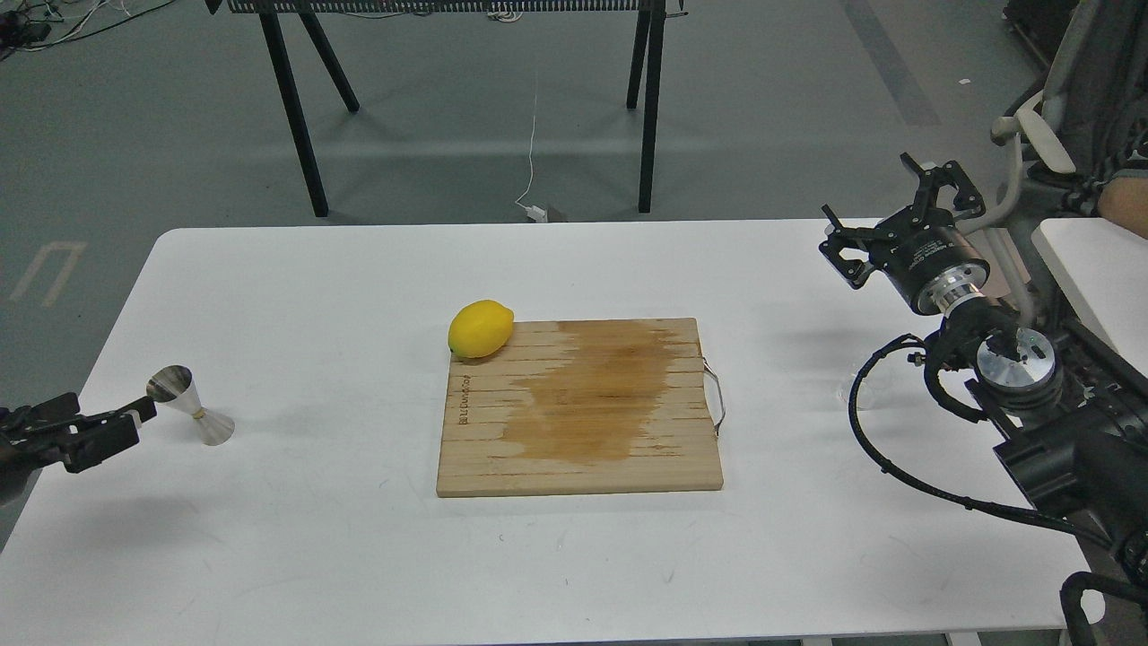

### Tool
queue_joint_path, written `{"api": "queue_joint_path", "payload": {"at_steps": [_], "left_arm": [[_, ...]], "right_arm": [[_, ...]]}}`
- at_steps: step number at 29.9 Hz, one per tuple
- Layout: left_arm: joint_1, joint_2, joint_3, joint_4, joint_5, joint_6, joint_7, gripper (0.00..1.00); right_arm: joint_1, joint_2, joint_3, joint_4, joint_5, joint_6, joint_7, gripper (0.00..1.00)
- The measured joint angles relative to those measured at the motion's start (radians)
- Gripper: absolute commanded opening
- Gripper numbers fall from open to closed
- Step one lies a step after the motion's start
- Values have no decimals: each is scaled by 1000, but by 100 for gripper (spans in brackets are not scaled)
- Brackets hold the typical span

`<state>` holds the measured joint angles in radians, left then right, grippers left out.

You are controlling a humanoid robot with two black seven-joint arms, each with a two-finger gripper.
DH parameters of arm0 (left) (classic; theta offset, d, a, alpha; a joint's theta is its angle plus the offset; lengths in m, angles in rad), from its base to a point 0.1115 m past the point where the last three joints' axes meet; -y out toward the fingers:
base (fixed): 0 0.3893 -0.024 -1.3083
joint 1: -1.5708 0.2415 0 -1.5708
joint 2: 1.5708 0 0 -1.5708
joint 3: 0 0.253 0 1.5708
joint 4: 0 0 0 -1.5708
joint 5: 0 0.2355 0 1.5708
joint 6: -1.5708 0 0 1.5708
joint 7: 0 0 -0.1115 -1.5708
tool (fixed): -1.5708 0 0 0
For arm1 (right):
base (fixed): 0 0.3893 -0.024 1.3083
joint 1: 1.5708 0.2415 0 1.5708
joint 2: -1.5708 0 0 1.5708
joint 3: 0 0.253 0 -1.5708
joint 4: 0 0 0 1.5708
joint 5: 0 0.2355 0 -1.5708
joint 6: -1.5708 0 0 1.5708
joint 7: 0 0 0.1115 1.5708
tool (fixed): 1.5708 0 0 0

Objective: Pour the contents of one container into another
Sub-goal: 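Close the left gripper around the metal jigger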

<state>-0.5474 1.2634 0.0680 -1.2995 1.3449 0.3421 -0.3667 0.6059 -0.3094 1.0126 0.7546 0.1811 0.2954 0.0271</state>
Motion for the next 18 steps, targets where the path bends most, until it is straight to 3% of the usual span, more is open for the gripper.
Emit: {"api": "queue_joint_path", "payload": {"at_steps": [6,10,18], "left_arm": [[77,-67,-3,36,46,83,0,100],[91,-145,-4,127,49,130,1,99],[110,-271,-15,291,44,147,5,99]], "right_arm": [[1,10,0,0,0,-6,4,99],[1,14,-1,-1,0,-7,5,99],[-1,13,0,-3,0,-10,5,99]]}}
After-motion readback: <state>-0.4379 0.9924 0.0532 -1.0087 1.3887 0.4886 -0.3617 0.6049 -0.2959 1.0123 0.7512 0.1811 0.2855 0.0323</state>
